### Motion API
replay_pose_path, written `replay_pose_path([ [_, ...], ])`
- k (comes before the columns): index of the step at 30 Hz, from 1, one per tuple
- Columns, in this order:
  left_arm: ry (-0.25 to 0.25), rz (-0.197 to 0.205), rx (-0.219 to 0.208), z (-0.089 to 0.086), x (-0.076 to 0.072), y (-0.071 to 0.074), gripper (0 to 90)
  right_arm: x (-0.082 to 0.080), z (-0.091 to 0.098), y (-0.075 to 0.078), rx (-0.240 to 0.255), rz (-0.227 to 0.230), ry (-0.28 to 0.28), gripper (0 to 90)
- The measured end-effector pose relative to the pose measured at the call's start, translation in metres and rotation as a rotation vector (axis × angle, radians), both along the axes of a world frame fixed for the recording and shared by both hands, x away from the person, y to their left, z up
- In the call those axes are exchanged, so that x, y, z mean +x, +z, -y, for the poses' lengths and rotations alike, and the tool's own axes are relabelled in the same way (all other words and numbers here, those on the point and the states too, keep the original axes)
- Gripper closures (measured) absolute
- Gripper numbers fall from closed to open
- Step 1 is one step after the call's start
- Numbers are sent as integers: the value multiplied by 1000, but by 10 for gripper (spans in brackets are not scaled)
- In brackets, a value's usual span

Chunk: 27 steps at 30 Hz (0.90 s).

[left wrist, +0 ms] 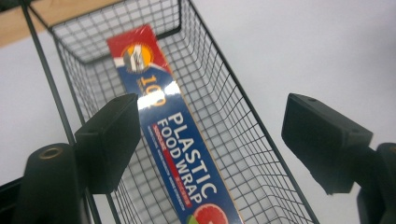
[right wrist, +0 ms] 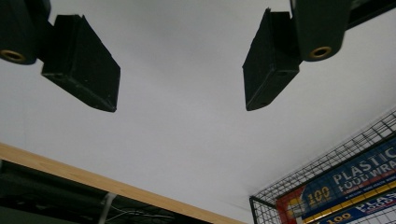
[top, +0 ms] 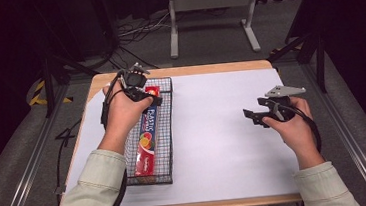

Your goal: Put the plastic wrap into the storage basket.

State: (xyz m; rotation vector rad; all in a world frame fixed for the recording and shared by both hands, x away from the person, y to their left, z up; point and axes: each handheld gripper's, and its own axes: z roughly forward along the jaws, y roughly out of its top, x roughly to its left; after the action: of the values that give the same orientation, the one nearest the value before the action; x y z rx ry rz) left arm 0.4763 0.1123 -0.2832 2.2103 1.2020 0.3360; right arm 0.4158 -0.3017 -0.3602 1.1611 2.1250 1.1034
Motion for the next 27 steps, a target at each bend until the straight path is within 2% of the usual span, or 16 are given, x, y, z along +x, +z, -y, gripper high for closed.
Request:
replay_pose_path([
  [2,-45,40,-15,-7,2,2,182,0,2,-2,11,-11,10,268],
  [6,-121,97,-50,-25,3,6,195,0,8,-6,0,-17,21,267],
  [7,-131,108,-58,-28,2,6,200,1,9,-7,-11,-12,26,255],
  [8,-150,136,-60,-35,2,6,202,2,10,-8,-14,-15,31,245],
  [11,-170,163,-99,-51,3,5,196,4,12,-11,-29,-22,61,245],
  [13,-174,176,-101,-57,2,4,203,5,12,-13,-37,-19,76,244],
  [15,-169,197,-85,-73,2,1,198,5,11,-14,-57,-12,81,238],
  [16,-155,209,-60,-78,2,-1,205,5,11,-15,-74,-6,89,238],
  [17,-155,209,-60,-78,2,-1,209,5,10,-15,-79,3,99,238],
  [18,-151,228,-38,-87,1,-5,210,5,10,-15,-81,9,112,236],
  [21,-154,240,-70,-105,0,-14,214,6,9,-17,-90,13,145,232],
  [22,-154,240,-70,-105,0,-14,214,6,9,-17,-90,13,145,232],
  [24,-152,245,-109,-117,-2,-20,216,7,10,-19,-74,10,164,233],
  [27,-156,256,-125,-130,-9,-29,224,11,14,-22,-53,7,202,232],
])
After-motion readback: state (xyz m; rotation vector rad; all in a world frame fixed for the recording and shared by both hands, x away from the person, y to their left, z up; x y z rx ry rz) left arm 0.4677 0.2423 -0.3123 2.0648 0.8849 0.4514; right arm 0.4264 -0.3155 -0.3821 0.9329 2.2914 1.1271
